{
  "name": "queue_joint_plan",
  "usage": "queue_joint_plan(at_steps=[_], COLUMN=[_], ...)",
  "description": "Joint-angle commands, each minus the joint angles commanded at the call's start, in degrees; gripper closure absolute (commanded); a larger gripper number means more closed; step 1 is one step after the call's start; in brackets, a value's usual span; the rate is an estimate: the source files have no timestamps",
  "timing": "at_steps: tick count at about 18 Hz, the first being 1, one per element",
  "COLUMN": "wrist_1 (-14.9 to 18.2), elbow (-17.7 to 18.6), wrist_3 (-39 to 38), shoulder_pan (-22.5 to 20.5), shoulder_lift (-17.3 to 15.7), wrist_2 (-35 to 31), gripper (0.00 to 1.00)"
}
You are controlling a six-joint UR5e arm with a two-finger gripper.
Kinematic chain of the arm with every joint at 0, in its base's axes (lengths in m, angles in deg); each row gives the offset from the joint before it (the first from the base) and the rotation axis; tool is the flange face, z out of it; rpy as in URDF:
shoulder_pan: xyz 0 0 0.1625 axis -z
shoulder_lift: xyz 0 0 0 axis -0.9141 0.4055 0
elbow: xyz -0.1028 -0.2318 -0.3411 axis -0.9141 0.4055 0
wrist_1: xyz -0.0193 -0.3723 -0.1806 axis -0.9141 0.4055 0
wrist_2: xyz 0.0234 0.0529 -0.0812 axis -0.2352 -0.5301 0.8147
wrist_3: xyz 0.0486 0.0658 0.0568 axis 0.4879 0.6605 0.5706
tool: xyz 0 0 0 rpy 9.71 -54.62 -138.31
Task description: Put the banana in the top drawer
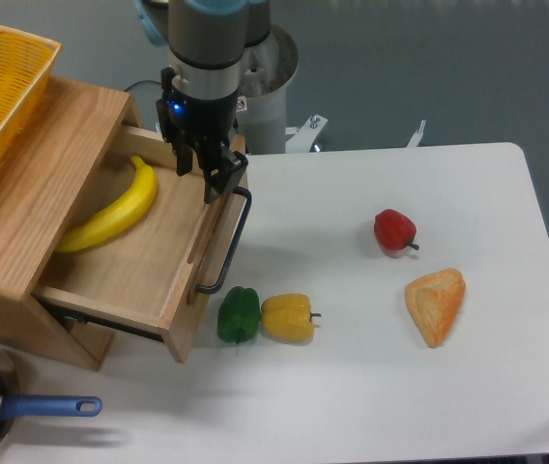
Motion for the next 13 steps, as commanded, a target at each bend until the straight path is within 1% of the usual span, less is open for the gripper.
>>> queue_joint_plan(at_steps=[3,5,8,10,11,13], wrist_1=[-0.35,-0.87,-1.05,-1.49,-2.8,-5.44], elbow=[0.44,0.44,-0.09,-0.09,0.09,0.53], wrist_3=[6.69,11.16,16.45,19.7,20.67,21.03], shoulder_pan=[-3.69,-7.02,-10.72,-11.61,-11.61,-11.53], shoulder_lift=[0.09,0.09,0.0,0.18,0.26,0.53], wrist_2=[-0.7,-1.93,-2.72,-4.03,-6.22,-11.49], gripper=[0.39,0.39,0.39,0.39,0.39,0.33])
